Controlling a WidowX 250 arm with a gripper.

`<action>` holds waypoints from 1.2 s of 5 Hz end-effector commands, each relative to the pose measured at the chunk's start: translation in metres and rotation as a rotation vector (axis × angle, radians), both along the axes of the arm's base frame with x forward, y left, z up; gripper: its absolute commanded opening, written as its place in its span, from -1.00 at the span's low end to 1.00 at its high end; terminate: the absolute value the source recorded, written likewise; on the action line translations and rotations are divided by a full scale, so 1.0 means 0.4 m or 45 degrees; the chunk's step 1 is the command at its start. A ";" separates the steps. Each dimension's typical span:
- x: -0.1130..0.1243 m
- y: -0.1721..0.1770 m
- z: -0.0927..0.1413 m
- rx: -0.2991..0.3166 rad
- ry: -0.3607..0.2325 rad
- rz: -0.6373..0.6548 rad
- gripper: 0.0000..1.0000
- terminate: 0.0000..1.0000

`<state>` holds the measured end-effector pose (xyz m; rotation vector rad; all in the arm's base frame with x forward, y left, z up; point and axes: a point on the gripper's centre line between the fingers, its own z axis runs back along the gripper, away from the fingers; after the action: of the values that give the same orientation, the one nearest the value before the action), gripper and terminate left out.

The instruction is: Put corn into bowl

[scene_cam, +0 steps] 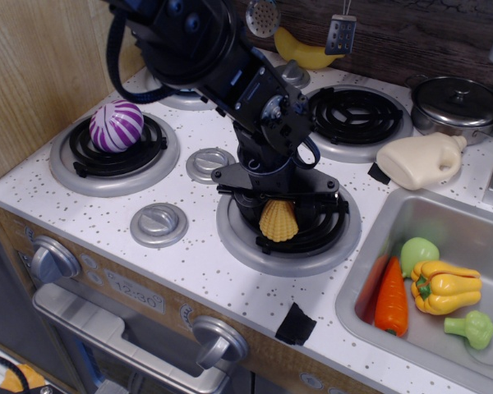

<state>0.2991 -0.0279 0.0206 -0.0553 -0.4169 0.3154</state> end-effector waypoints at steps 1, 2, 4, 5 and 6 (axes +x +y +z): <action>0.049 0.068 0.073 0.087 -0.033 0.022 -1.00 -1.00; 0.117 0.139 0.126 0.183 -0.070 0.013 -1.00 -1.00; 0.255 0.310 0.163 0.314 -0.145 -0.075 -1.00 -1.00; 0.306 0.379 0.179 0.412 -0.146 -0.084 -1.00 -1.00; 0.334 0.431 0.198 0.487 -0.113 -0.086 -1.00 -1.00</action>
<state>0.4313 0.1462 0.0812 0.2971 -0.4954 0.1458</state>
